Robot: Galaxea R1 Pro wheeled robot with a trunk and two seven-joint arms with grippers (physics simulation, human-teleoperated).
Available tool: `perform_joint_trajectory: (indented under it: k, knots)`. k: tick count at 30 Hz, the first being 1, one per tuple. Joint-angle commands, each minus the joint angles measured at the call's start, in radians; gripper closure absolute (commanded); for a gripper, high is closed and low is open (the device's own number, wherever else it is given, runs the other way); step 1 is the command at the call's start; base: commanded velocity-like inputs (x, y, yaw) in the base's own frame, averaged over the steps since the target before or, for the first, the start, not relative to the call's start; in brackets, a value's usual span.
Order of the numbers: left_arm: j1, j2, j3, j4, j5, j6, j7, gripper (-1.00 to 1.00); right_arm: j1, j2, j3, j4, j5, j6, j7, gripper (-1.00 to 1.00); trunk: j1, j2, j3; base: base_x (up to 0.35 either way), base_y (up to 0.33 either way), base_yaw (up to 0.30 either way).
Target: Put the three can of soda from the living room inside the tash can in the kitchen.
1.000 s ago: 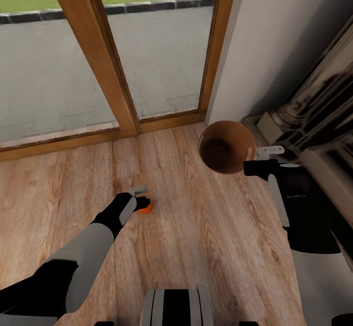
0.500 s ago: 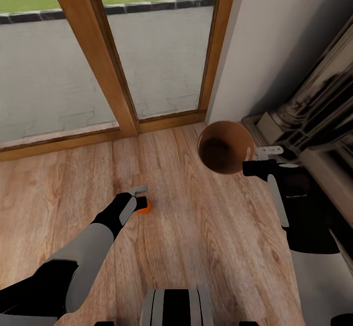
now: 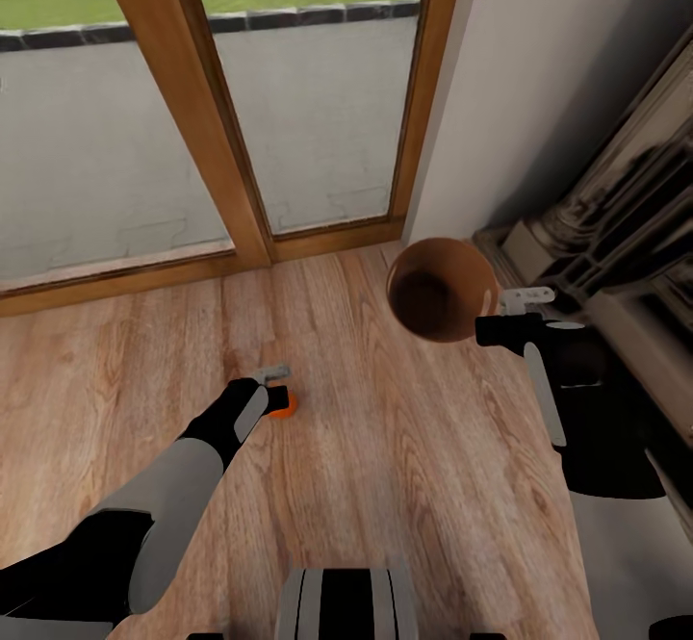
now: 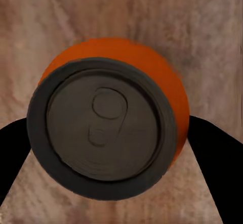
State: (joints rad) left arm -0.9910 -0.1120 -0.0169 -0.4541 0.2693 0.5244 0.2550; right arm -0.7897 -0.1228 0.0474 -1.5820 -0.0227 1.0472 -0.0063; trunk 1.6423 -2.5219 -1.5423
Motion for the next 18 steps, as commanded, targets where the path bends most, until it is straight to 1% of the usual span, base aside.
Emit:
perform_joint_trajectory:
  k: [1,8,11,14,18]
  knots:
    - [0.000,0.000,0.000,0.000,-0.001,0.000,0.000,1.00,0.000,0.000,0.000,-0.001,-0.005,0.000,0.002,1.00,0.000,0.000,0.004,-0.007,0.000,0.000]
    - [0.000,0.000,0.000,0.000,-0.001,0.002,0.000,1.00,0.001,0.000,0.000,-0.001,-0.005,0.000,0.000,1.00,-0.004,0.002,0.031,-0.001,0.000,0.000]
    - [0.000,0.000,0.000,0.000,-0.001,0.002,0.000,1.00,0.003,-0.002,0.019,-0.001,-0.004,0.000,0.000,1.00,-0.005,0.003,0.043,0.000,0.000,0.000]
    - [0.000,0.000,0.000,0.000,-0.001,0.002,0.000,1.00,0.004,-0.003,0.030,-0.001,-0.004,0.000,0.000,1.00,-0.006,0.003,0.054,0.000,0.000,0.000]
    - [0.000,0.000,0.000,0.000,-0.001,0.002,0.000,1.00,0.004,-0.003,0.032,-0.001,-0.005,0.000,0.000,1.00,-0.008,0.004,0.070,0.000,0.000,0.000]
